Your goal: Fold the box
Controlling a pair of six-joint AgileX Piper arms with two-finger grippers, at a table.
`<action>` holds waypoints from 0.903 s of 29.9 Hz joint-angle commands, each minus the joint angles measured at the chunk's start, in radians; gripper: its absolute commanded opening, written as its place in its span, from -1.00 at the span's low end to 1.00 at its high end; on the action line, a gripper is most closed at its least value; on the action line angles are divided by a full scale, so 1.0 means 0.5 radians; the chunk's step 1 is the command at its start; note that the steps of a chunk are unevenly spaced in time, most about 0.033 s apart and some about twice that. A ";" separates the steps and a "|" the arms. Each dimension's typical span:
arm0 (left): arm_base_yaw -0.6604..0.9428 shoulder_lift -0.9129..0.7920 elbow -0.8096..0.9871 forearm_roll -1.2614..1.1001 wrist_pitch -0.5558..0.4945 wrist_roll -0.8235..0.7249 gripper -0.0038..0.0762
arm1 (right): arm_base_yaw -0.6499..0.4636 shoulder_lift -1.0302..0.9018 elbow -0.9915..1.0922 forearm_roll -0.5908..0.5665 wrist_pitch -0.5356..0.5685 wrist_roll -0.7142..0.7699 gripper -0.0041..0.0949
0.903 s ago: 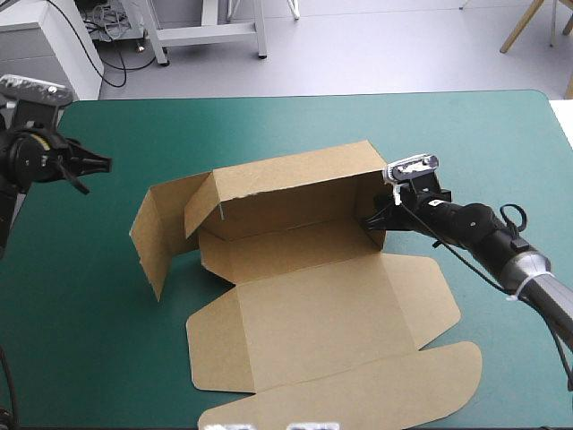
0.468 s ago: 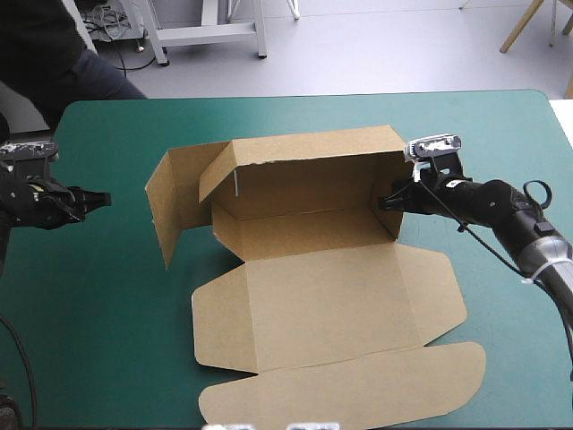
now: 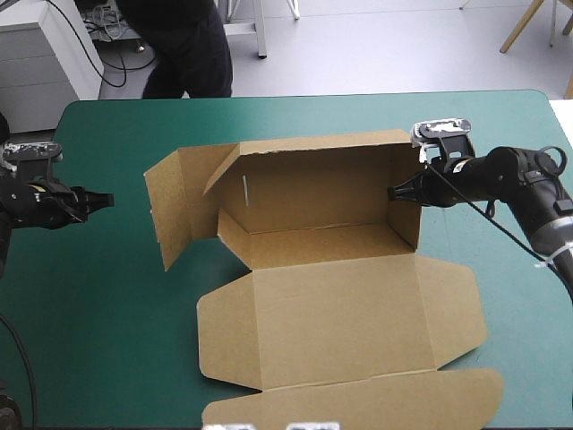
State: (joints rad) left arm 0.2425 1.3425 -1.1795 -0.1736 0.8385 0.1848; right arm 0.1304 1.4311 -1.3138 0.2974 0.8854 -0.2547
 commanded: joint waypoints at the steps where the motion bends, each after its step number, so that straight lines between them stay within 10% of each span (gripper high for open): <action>1: 0.003 -0.063 -0.050 -0.116 -0.098 0.067 -0.28 | -0.015 -0.075 -0.229 -0.073 0.270 0.122 -0.95; 10: 0.003 -0.063 -0.050 -0.163 -0.092 0.127 -0.28 | -0.015 -0.054 -0.327 -0.162 0.637 0.192 -0.95; 27: 0.003 -0.063 -0.050 -0.210 -0.087 0.159 -0.31 | -0.015 0.262 -0.327 -0.140 0.637 0.230 -0.95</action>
State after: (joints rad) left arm 0.2425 1.3425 -1.1795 -0.2498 0.8365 0.2604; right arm 0.1304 1.5578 -1.4524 0.2088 1.1565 -0.1473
